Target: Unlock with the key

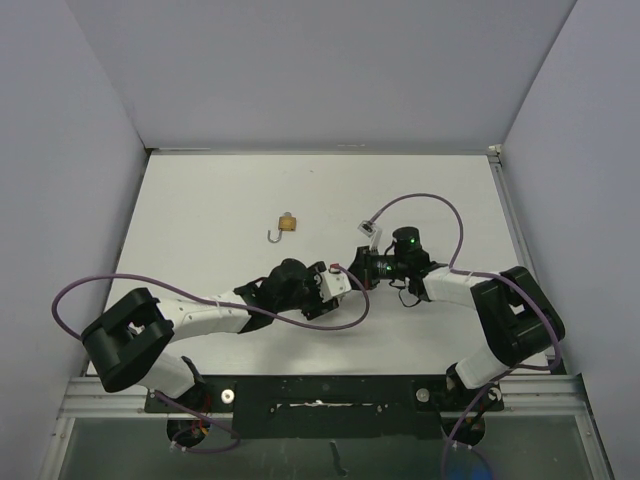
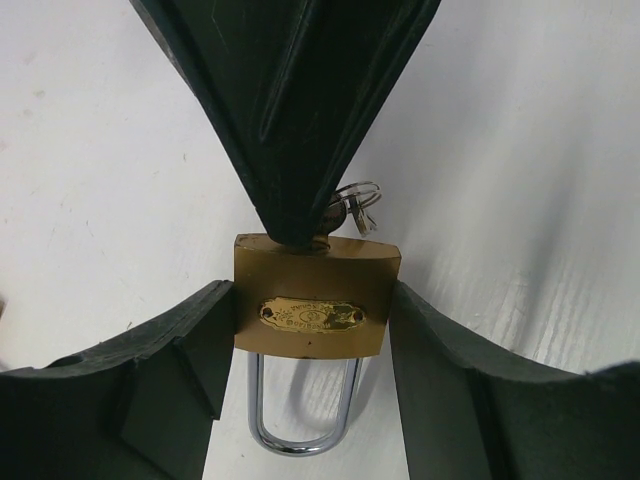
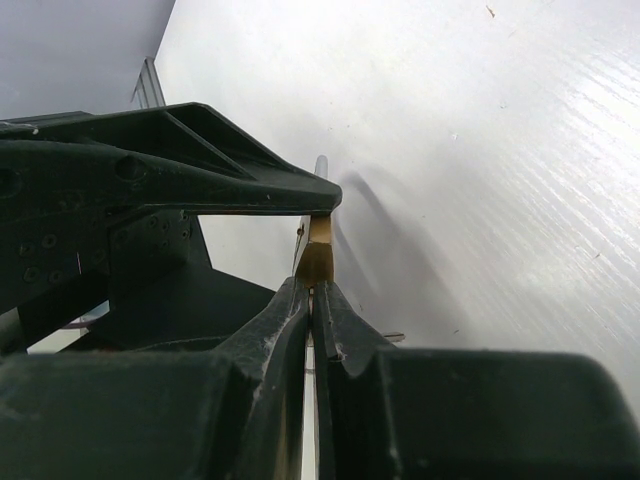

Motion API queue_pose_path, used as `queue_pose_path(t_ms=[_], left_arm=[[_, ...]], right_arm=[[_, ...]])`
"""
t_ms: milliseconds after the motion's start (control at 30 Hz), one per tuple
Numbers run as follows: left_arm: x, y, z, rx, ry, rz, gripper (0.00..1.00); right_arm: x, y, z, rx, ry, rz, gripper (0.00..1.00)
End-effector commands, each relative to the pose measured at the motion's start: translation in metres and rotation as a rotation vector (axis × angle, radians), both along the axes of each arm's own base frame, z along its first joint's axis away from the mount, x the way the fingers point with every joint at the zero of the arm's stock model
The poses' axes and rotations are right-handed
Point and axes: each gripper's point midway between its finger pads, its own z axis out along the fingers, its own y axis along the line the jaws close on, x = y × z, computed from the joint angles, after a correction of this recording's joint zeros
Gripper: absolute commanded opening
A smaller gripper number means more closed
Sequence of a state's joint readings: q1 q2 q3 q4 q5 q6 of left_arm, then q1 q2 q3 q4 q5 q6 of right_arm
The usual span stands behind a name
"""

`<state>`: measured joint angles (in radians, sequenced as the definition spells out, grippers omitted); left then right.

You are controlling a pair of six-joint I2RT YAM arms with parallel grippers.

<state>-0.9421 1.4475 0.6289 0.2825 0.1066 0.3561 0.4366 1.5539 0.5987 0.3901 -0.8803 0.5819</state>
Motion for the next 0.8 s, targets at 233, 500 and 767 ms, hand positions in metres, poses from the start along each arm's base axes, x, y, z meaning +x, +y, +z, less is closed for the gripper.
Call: queue_pose_path(t_ms=[233,500,767], left_arm=[[0.021,-0.040,0.131,-0.426,-0.257,0.001,0.00],[0.010,-0.033,0.115,-0.393,-0.205,-0.016,0.00],[0.002,-0.033,0.105,-0.370,-0.171,-0.048,0.00]], right_arm=[[-0.014,-0.007,0.018,0.094,-0.003,0.008,0.28],[0.004,-0.034,0.037,0.122,-0.096,-0.113,0.37],[0.008,-0.040,0.050,0.127,-0.162,-0.173,0.39]])
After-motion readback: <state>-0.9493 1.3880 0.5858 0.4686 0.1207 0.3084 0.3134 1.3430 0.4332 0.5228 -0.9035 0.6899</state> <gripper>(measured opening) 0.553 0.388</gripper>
